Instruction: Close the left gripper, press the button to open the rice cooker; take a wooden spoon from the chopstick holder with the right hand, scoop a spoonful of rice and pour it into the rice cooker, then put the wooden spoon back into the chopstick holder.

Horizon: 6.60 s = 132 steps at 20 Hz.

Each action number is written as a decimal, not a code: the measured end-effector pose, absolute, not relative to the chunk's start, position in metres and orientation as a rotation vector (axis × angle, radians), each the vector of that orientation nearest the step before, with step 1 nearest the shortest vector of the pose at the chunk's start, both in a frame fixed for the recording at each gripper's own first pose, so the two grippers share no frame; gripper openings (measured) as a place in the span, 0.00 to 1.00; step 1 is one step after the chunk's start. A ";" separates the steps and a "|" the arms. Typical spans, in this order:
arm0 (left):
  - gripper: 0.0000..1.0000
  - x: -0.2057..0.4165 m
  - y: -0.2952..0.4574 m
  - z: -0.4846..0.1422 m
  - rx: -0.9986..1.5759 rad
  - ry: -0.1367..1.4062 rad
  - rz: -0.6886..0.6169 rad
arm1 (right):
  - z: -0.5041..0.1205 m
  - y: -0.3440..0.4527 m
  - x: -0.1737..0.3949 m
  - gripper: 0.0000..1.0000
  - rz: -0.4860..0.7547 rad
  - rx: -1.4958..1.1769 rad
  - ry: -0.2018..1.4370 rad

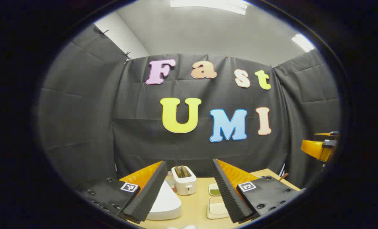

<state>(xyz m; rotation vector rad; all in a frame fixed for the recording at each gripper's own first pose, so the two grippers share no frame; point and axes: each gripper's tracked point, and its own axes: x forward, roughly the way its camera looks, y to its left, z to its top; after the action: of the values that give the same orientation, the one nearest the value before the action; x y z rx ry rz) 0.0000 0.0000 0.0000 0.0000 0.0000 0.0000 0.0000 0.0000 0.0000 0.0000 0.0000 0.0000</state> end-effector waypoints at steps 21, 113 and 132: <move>0.96 0.019 0.006 -0.012 -0.005 0.032 0.011 | -0.002 -0.002 0.009 0.96 0.002 0.015 0.011; 0.98 -0.003 -0.037 -0.011 0.053 -0.037 0.092 | -0.123 -0.129 -0.009 0.96 -0.145 0.148 0.156; 0.99 0.038 -0.113 -0.068 0.045 0.036 0.141 | -0.360 -0.207 0.203 0.98 -0.151 0.419 0.353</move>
<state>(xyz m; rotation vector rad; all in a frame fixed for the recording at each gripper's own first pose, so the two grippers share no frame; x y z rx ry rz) 0.0381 -0.1133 -0.0681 0.0446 0.0355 0.1410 0.2030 -0.2074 -0.3602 0.4190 0.3535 -0.1512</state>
